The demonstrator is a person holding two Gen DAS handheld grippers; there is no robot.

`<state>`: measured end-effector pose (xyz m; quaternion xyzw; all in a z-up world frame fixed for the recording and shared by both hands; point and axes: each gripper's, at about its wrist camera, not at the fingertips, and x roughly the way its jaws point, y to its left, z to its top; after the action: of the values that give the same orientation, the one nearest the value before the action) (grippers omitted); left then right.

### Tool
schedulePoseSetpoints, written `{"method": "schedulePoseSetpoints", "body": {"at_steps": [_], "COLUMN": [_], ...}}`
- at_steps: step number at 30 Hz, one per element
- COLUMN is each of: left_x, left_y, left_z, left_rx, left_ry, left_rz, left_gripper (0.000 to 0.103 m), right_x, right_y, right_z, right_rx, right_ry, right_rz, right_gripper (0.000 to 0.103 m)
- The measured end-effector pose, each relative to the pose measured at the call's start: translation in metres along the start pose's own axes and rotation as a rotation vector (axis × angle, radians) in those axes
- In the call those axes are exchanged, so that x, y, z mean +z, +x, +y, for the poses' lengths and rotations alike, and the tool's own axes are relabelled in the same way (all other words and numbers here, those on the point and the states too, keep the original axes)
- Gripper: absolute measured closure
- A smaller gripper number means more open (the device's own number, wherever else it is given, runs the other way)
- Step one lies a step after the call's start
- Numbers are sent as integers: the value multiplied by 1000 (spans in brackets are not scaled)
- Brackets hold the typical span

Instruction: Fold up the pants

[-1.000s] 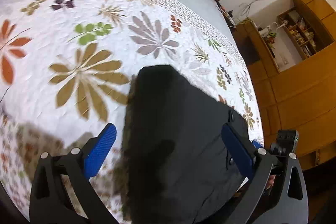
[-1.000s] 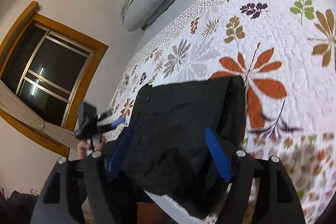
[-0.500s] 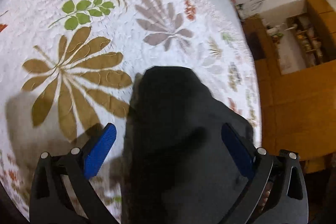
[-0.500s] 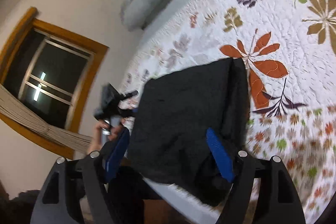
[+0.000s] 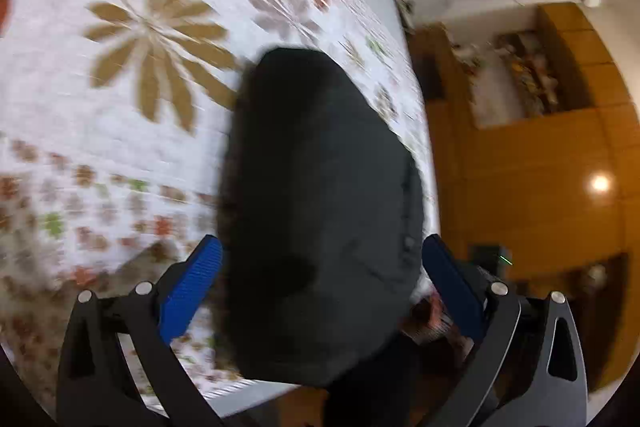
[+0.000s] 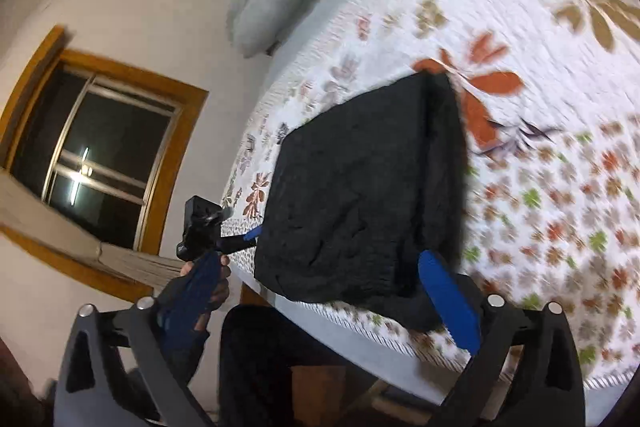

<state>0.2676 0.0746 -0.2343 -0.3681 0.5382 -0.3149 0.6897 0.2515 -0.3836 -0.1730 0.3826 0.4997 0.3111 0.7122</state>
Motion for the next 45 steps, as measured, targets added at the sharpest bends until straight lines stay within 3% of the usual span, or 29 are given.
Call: {"method": "schedulePoseSetpoints", "body": {"at_steps": [3, 10, 15, 24, 28, 32, 45], "left_x": [8, 16, 19, 28, 26, 28, 27], "left_y": [10, 22, 39, 62, 62, 73, 75], "left_z": [7, 22, 29, 27, 20, 15, 18], "left_rx": [-29, -31, -15, -27, -2, 13, 28], "left_ry": [-21, -46, -39, -11, 8, 20, 19], "left_rz": [68, 129, 187, 256, 251, 249, 257], "left_gripper": [3, 3, 3, 3, 5, 13, 14], "right_x": [10, 20, 23, 36, 35, 32, 40], "right_y": [5, 27, 46, 62, 71, 72, 80], "right_z": [-30, -52, -56, -56, -51, -52, -56], "right_rx": [-24, -10, -41, -14, -13, -7, 37], "right_ry": [127, 166, 174, 185, 172, 170, 167], "right_rz": [54, 97, 123, 134, 148, 156, 176], "right_gripper": [3, 3, 3, 3, 3, 3, 3]}}
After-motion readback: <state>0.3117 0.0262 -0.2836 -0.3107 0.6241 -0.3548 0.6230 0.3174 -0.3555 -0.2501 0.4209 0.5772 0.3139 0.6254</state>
